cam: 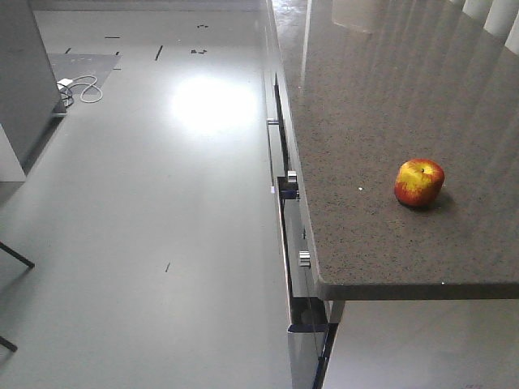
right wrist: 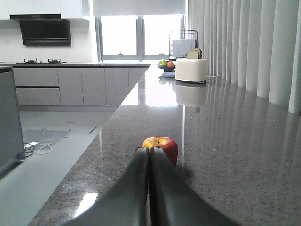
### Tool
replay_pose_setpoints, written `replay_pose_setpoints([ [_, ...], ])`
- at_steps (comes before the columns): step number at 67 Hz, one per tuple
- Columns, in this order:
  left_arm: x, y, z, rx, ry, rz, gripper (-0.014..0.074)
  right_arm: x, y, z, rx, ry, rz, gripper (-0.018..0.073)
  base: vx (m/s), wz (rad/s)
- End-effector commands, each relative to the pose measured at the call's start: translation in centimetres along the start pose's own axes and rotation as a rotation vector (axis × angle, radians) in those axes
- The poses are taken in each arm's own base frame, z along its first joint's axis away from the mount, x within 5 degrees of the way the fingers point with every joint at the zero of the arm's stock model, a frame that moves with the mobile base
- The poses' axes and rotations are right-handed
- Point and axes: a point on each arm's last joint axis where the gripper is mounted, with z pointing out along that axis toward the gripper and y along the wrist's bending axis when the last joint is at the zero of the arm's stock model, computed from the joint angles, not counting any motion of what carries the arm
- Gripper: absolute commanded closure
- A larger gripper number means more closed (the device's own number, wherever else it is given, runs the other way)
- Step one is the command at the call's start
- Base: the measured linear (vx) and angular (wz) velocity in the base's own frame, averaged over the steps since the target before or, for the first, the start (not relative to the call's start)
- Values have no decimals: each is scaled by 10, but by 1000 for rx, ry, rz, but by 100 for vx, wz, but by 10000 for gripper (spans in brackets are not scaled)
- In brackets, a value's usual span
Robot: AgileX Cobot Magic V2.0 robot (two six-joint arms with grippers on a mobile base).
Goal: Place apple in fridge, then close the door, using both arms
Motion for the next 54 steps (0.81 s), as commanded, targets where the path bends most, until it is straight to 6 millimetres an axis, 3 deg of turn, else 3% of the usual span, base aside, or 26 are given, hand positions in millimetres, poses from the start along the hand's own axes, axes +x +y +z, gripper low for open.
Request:
replay_pose_setpoints([
  [1, -13, -1, -1, 9, -94, -12, 603, -31, 1, 7, 2, -7, -52, 562, 0, 0],
  [15, -13, -1, -1, 9, -94, -12, 603, -68, 1, 29, -2, 199, -75, 559, 0, 0],
  [24, -13, -1, -1, 9, -94, -12, 603, -81, 2, 49, -5, 344, -74, 541, 0, 0],
  [40, -13, -1, -1, 9, -94, -12, 603, -82, 2, 90, -12, 627, -72, 449, 0, 0],
  [54, -13, -1, -1, 9, -94, -12, 603, -69, 1, 121, -14, 792, -67, 221, 0, 0],
])
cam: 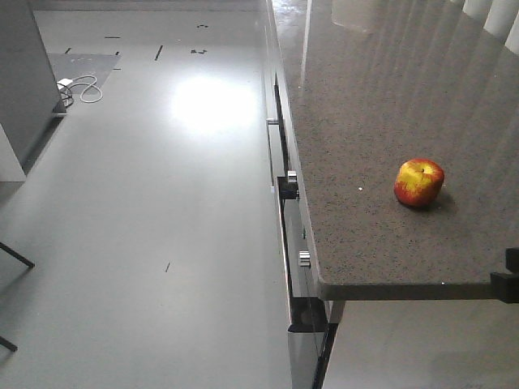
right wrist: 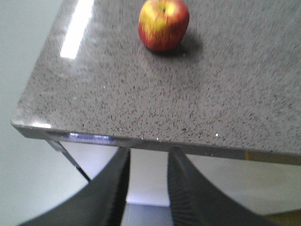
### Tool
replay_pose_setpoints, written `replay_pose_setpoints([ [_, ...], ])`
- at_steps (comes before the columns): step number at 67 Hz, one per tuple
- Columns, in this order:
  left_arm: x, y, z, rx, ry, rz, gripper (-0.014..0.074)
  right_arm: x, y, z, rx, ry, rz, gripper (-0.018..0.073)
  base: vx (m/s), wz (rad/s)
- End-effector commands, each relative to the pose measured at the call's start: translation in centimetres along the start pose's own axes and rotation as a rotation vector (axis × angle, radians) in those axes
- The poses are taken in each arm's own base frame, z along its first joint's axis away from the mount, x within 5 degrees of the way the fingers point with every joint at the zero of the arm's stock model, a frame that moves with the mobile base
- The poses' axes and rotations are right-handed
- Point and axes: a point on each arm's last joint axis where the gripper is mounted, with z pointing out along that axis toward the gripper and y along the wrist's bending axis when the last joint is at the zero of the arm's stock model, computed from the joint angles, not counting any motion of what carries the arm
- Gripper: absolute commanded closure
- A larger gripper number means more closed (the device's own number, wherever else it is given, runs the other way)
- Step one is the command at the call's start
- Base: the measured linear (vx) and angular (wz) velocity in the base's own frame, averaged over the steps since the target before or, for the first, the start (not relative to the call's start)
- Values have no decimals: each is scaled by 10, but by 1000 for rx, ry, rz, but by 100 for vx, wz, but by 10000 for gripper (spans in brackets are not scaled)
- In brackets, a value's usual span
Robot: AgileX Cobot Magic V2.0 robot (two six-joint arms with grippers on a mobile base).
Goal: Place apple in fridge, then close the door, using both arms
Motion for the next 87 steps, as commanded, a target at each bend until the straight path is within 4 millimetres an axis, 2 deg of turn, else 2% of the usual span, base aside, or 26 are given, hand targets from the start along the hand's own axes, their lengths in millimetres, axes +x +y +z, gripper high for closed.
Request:
replay_pose_setpoints([
  [1, -13, -1, -1, 9, -94, -12, 603, -18, -2, 7, 9, -23, -10, 193, 0, 0],
  [11, -13, -1, -1, 9, -94, -12, 603, -26, -2, 24, 6, 42, -2, 15, 0, 0],
  [21, -13, -1, -1, 9, -94, -12, 603, -36, -4, 41, 6, 95, 12, -82, 0, 0],
  [38, -13, -1, -1, 9, -94, -12, 603, -61, -22, 74, 50, 159, 67, -79, 0, 0],
  [67, -13, -1, -1, 9, -94, -12, 603, -113, -28, 136, 6, 221, -31, -70, 0, 0],
  [87, -13, -1, -1, 9, -94, -12, 603, -137, -32, 180, -14, 282, -68, -64, 0, 0],
])
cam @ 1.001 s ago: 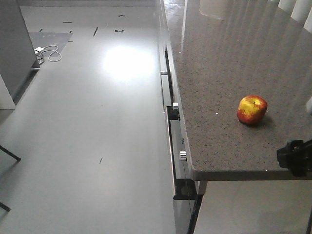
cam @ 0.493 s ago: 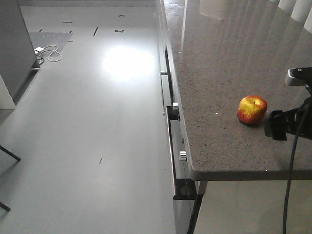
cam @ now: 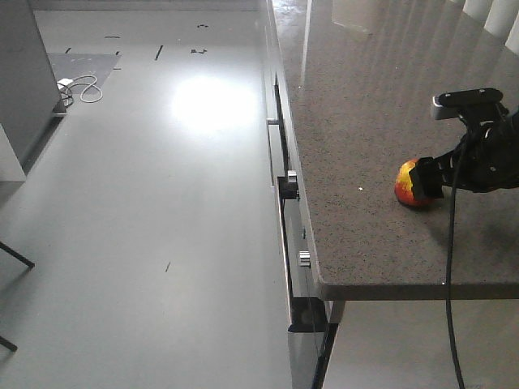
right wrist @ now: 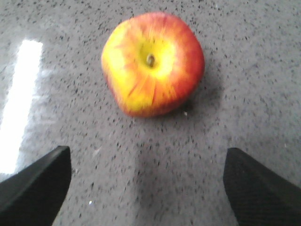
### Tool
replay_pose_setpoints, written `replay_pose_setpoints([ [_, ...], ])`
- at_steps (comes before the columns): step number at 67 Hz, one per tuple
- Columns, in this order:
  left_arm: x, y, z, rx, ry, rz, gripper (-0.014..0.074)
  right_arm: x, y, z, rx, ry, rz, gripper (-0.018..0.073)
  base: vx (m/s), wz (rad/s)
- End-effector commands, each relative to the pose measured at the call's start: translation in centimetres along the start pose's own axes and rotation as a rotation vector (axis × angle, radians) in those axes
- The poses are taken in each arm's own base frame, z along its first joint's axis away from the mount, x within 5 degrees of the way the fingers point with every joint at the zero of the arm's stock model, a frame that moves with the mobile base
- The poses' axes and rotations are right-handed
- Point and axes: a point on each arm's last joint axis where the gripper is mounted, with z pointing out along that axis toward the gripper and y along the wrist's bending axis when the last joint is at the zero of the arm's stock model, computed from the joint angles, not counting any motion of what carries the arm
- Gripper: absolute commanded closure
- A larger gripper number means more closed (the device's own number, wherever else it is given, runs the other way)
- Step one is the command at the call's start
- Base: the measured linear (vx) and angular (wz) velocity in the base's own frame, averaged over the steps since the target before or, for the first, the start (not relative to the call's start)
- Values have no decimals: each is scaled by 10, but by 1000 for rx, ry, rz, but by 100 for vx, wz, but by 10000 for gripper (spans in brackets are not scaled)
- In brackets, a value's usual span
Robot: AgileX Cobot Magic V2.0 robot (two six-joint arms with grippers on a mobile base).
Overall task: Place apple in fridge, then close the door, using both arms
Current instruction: 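Reach the right gripper down over the red-yellow apple, then close the right gripper on the apple and lift it off the counter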
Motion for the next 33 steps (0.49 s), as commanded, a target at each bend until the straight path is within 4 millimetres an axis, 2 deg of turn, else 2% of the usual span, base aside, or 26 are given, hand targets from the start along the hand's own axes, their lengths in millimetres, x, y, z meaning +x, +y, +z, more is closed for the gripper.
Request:
replay_pose_setpoints([
  [1, -13, -1, -1, 9, -94, -12, 603, -23, -5, -12, 19, -81, -18, -64, 0, 0],
  [33, -13, -1, -1, 9, -94, -12, 603, -66, -13, 27, 22, -87, -87, -55, 0, 0],
])
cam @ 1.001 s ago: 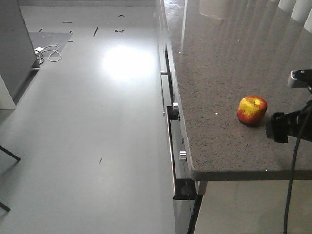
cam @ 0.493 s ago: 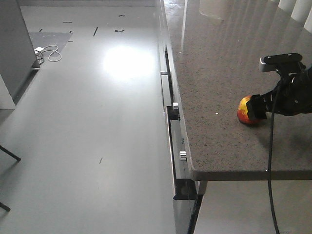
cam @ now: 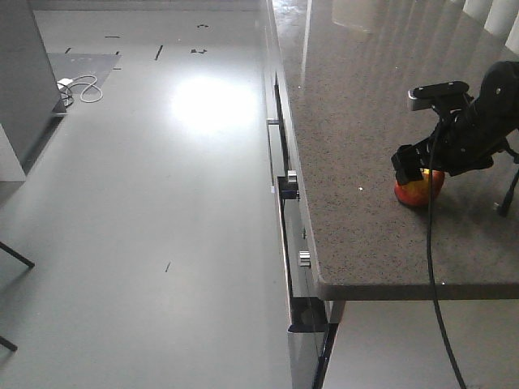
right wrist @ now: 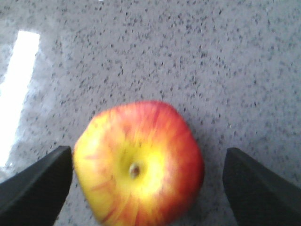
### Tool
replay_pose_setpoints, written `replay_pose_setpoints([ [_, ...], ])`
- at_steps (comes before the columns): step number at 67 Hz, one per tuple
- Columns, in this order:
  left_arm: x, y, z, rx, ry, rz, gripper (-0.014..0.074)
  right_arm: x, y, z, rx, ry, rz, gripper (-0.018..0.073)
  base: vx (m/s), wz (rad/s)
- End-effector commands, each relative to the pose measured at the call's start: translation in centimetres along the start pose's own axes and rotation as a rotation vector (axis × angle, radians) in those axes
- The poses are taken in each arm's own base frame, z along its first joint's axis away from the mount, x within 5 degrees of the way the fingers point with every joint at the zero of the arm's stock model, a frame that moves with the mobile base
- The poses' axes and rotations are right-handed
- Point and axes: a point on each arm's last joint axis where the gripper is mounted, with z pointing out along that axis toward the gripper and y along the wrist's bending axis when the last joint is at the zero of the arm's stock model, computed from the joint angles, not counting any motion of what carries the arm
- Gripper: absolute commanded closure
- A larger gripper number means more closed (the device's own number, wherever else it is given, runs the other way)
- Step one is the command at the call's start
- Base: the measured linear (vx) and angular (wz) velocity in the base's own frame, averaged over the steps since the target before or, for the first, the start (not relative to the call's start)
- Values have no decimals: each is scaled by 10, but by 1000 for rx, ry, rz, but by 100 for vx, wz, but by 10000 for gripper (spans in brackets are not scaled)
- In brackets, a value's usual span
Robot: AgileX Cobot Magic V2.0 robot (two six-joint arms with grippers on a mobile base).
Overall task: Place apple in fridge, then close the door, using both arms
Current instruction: 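Close the right gripper on the apple and lift it off the counter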
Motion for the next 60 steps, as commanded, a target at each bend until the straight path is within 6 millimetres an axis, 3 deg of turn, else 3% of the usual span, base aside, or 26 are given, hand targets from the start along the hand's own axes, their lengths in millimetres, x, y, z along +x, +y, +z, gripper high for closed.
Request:
replay_pose_setpoints([
  [1, -13, -1, -1, 9, -94, -12, 603, -19, -5, -24, 32, -108, -43, -55, 0, 0],
  [27, -13, -1, -1, 9, -94, -12, 603, -22, -4, -3, -15, -43, -100, 6, 0, 0],
  [42, -13, -1, -1, 9, -94, -12, 603, -22, -3, -5, -21, -49, -90, 205, 0, 0],
  [60, -13, -1, -1, 9, -94, -12, 603, -24, 4, -33, -79, -87, -59, 403, 0, 0],
])
